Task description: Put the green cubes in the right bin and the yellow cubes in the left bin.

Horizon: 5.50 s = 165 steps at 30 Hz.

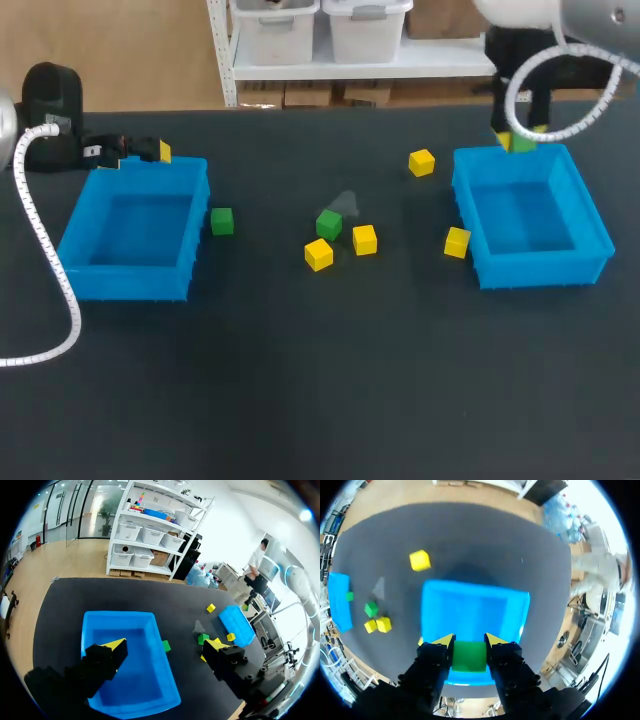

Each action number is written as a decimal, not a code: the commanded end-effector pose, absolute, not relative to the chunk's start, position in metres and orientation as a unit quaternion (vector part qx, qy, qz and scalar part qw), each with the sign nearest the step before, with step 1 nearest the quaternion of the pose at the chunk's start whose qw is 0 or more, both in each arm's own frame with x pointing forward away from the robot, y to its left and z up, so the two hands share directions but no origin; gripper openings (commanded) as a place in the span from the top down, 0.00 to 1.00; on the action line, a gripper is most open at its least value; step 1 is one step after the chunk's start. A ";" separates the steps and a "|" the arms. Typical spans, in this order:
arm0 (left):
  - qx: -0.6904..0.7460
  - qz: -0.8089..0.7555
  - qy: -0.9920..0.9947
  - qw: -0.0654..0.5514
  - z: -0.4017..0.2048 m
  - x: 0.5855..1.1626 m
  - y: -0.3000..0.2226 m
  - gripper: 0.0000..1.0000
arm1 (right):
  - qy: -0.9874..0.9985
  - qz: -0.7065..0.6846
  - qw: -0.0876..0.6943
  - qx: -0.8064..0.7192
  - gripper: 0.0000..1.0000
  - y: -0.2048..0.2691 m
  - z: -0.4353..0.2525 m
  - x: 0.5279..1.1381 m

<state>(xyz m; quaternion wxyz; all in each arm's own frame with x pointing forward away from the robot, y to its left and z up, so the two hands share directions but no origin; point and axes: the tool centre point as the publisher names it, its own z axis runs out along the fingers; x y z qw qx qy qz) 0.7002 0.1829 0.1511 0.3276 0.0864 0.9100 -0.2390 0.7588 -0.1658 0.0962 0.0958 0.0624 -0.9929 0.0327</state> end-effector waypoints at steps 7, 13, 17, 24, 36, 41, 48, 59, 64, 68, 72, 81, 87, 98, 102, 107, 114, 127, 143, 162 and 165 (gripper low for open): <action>0.088 -0.242 0.908 0.330 0.150 0.700 0.184 0.00 | -0.980 0.011 -0.195 0.047 1.00 -0.194 0.066 0.709; 0.088 -0.242 0.908 0.330 0.150 0.700 0.184 0.00 | -0.980 0.005 -0.191 0.051 1.00 -0.191 0.063 0.707; 0.088 -0.242 0.908 0.330 0.150 0.700 0.184 0.00 | -0.980 0.006 -0.190 0.059 0.04 -0.190 0.064 0.709; 0.088 -0.242 0.908 0.330 0.150 0.700 0.184 0.00 | -0.978 0.015 -0.194 0.073 0.00 -0.185 0.076 0.712; 0.088 -0.242 0.908 0.330 0.150 0.700 0.184 0.00 | -0.947 -0.007 -0.241 0.214 0.00 -0.119 0.135 0.723; 0.088 -0.242 0.908 0.330 0.150 0.700 0.184 0.00 | -0.921 -0.024 -0.251 0.296 0.00 -0.083 0.146 0.731; 0.088 -0.242 0.908 0.330 0.150 0.700 0.184 0.00 | -0.894 -0.039 -0.254 0.367 0.00 -0.039 0.147 0.742; 0.088 -0.242 0.908 0.330 0.150 0.700 0.184 0.00 | -0.859 -0.069 -0.246 0.444 0.00 0.022 0.123 0.739; 0.088 -0.242 0.908 0.330 0.150 0.700 0.184 0.00 | -0.851 -0.074 -0.228 0.468 0.00 0.048 0.103 0.732; 0.088 -0.242 0.908 0.330 0.150 0.700 0.184 0.00 | -0.853 -0.070 -0.210 0.472 0.00 0.068 0.086 0.734; 0.088 -0.242 0.908 0.330 0.150 0.700 0.184 0.00 | -0.853 -0.069 -0.202 0.477 0.00 0.084 0.075 0.732; 0.088 -0.242 0.908 0.330 0.150 0.700 0.184 0.00 | -0.869 -0.045 -0.183 0.458 0.00 0.091 0.053 0.735; 0.088 -0.242 0.908 0.330 0.150 0.700 0.184 0.00 | -0.876 -0.032 -0.174 0.448 0.00 0.088 0.040 0.733; 0.088 -0.242 0.908 0.330 0.150 0.700 0.184 0.00 | -0.885 -0.022 -0.154 0.439 0.00 0.086 0.021 0.734; 0.088 -0.242 0.908 0.330 0.150 0.700 0.184 0.00 | -0.885 -0.020 -0.151 0.439 0.00 0.086 0.017 0.735; 0.088 -0.242 0.908 0.330 0.150 0.700 0.184 0.00 | -0.886 -0.017 -0.146 0.439 0.00 0.087 0.011 0.739; 0.088 -0.242 0.908 0.330 0.150 0.700 0.184 0.00 | -0.886 -0.016 -0.138 0.442 0.00 0.090 0.004 0.739; 0.088 -0.242 0.908 0.330 0.150 0.700 0.184 0.00 | -0.884 -0.001 -0.123 0.450 0.14 0.097 -0.004 0.732; 0.088 -0.242 0.908 0.330 0.150 0.700 0.184 0.00 | -0.892 0.006 -0.115 0.438 1.00 0.091 -0.002 0.733; 0.088 -0.242 0.908 0.330 0.150 0.700 0.184 0.00 | -0.920 0.024 -0.248 0.302 1.00 -0.022 0.119 0.754; 0.088 -0.242 0.908 0.330 0.150 0.700 0.184 0.00 | -0.928 0.035 -0.262 0.261 1.00 -0.056 0.131 0.751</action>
